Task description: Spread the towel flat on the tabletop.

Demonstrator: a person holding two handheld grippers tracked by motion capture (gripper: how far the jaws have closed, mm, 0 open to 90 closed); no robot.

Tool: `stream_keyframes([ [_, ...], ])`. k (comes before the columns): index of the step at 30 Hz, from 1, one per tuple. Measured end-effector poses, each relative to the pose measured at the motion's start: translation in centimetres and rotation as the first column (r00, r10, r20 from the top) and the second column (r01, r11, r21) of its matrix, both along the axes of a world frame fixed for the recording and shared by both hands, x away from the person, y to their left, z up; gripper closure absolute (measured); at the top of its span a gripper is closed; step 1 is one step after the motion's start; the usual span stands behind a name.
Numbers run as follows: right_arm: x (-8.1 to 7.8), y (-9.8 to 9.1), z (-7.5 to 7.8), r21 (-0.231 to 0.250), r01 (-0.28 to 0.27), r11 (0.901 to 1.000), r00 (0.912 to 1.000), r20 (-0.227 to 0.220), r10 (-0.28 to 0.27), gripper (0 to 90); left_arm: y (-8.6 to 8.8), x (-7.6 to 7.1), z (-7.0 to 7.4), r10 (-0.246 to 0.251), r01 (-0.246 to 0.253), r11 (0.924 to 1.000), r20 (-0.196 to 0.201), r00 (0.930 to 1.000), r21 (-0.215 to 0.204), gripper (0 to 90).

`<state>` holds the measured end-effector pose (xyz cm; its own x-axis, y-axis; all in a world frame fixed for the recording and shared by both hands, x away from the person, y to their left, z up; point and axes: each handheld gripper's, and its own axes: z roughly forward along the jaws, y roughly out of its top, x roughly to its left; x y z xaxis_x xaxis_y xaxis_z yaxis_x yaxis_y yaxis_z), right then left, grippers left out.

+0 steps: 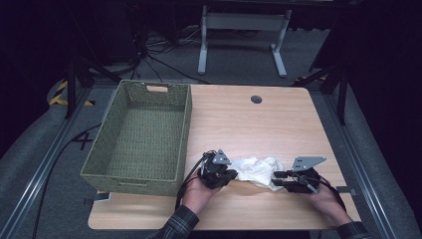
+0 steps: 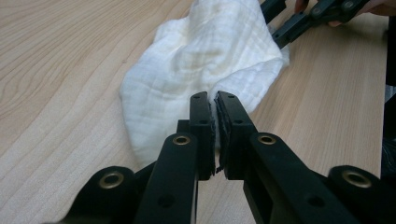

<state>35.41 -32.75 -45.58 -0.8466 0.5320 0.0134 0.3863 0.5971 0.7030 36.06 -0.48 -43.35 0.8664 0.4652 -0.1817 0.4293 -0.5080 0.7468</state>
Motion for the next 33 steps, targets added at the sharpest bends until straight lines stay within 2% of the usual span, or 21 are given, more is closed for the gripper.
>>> stream_keyframes([
  [4, 0.1, -0.4, 0.1, 0.004, 0.015, 0.9999, 0.9999, 0.001, -0.015, 85.1, 0.1, 0.0, 0.0, 0.015, -0.015, 0.9999, -0.012, 0.9998, 0.000, 85.5],
  [6, 0.1, -0.8, 0.3, 0.011, 0.024, 0.9996, 0.9997, 0.003, -0.024, 86.4, 0.1, 0.0, -0.1, 0.021, -0.021, 0.9996, -0.008, 0.9998, -0.016, 85.5],
  [8, 0.1, -1.0, 0.4, 0.024, 0.029, 0.9993, 0.9996, -0.002, -0.029, 86.8, 0.3, 0.0, 0.1, 0.022, -0.022, 0.9997, -0.006, 0.9997, -0.011, 85.5],
  [9, 0.0, -1.4, 0.7, 0.038, 0.034, 0.9987, 0.9994, 0.000, -0.034, 86.9, 0.3, 0.0, 0.1, 0.029, -0.029, 0.9993, -0.011, 0.9995, -0.025, 85.5],
  [14, -0.2, -3.2, 2.2, 0.101, 0.070, 0.9924, 0.9969, 0.029, -0.073, 87.8, 0.5, -0.1, 1.0, 0.050, -0.050, 0.9976, -0.003, 0.9988, -0.048, 85.5],
  [18, -0.4, -4.4, 3.5, 0.128, 0.090, 0.9877, 0.9932, 0.062, -0.098, 88.0, 0.6, 0.2, 2.1, 0.073, -0.072, 0.9959, 0.019, 0.9971, -0.056, 85.6],
  [24, 0.0, -5.8, 4.9, 0.154, 0.111, 0.9818, 0.9849, 0.115, -0.129, 88.1, 0.6, 1.2, 3.6, 0.133, -0.129, 0.9891, 0.050, 0.9899, -0.071, 85.5],
  [26, 0.1, -6.0, 5.3, 0.159, 0.115, 0.9806, 0.9832, 0.122, -0.136, 88.1, 0.6, 1.5, 3.7, 0.136, -0.132, 0.9887, 0.056, 0.9891, -0.072, 85.7],
  [27, 0.3, -6.4, 5.7, 0.159, 0.123, 0.9796, 0.9802, 0.135, -0.145, 88.1, 0.4, 1.8, 4.0, 0.154, -0.149, 0.9860, 0.058, 0.9864, -0.074, 85.7],
  [33, 1.3, -8.0, 6.4, 0.176, 0.163, 0.9707, 0.9698, 0.152, -0.191, 88.1, 0.2, 2.9, 4.5, 0.197, -0.194, 0.9794, 0.065, 0.9782, -0.056, 85.8],
])
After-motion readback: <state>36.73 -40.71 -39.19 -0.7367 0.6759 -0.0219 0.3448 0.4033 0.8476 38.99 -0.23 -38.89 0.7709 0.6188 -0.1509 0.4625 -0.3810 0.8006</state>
